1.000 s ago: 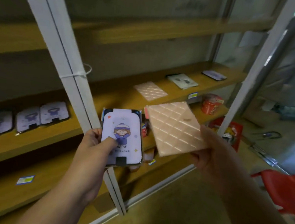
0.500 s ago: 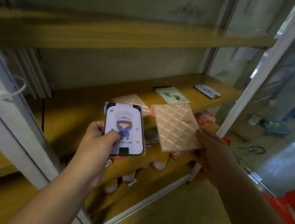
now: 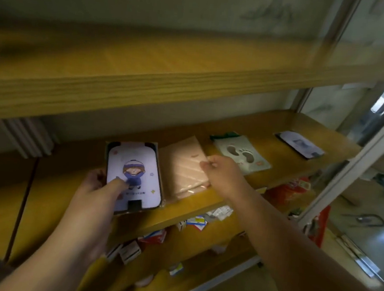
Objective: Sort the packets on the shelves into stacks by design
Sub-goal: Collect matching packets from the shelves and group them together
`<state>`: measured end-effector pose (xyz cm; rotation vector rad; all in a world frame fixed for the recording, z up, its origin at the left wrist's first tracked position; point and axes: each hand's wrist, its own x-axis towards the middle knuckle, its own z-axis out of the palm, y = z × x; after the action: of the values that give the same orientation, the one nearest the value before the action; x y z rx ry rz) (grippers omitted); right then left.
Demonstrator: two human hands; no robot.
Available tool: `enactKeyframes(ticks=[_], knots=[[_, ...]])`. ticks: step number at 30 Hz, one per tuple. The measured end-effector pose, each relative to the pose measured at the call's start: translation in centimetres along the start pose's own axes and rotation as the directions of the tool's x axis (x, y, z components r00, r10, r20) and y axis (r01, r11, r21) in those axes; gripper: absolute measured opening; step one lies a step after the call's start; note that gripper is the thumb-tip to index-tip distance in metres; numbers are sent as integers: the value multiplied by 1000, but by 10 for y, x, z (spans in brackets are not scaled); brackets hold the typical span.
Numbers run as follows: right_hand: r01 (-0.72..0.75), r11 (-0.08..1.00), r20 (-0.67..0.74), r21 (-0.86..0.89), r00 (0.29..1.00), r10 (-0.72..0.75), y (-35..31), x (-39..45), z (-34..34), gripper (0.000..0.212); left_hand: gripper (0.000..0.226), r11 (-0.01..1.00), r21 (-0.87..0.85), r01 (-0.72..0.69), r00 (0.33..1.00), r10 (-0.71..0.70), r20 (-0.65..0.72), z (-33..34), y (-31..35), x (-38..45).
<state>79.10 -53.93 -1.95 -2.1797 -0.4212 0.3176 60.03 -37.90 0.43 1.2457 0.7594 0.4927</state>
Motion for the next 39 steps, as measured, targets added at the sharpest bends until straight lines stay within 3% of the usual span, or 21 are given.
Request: enactKeyframes(ticks=[3,5,9,13,16,20,23,28,31,34,36,39], knots=[[117,946,19,-304,993,-117,2,5,-1,31,22,1000,-5,-19,999,18,-47,11,3,3],[187,890,18,-415,980,-198,7,7,-8,37,20,999,-9,-44,996,43,-76,24,5,5],[314,889,-12,-334,941,-337,30,14,-48,50,30,996,-56,-63,990,56,-126,71,4,6],[413,817,-6,-403,891,-454,76,24,-117,47,20,993,-91,-69,993,60,-98,148,-6,4],[394,792,-26,-466,889,-457,112,41,-180,49,18,997,-36,-73,997,72,-39,214,-20,4],[345,769,-66,-539,892,-447,155,65,-255,49,39,1000,-17,-17,999,18,45,299,-40,10],[315,788,-67,-529,910,-409,182,75,-294,50,36,1000,25,1,996,-4,85,355,-51,15],[312,796,-55,-518,917,-395,214,85,-332,58,33,982,188,25,997,-38,68,441,-64,30],[321,803,-32,-502,921,-388,229,86,-341,60,17,969,246,-15,997,-6,82,474,-67,35],[327,814,-5,-480,927,-376,241,89,-348,61,24,934,355,-32,998,11,62,492,-71,45],[328,817,14,-474,931,-366,247,92,-350,63,25,869,494,-39,998,12,56,498,-75,49],[340,817,33,-465,929,-368,249,97,-349,65,44,686,725,-62,998,20,67,499,-77,44]])
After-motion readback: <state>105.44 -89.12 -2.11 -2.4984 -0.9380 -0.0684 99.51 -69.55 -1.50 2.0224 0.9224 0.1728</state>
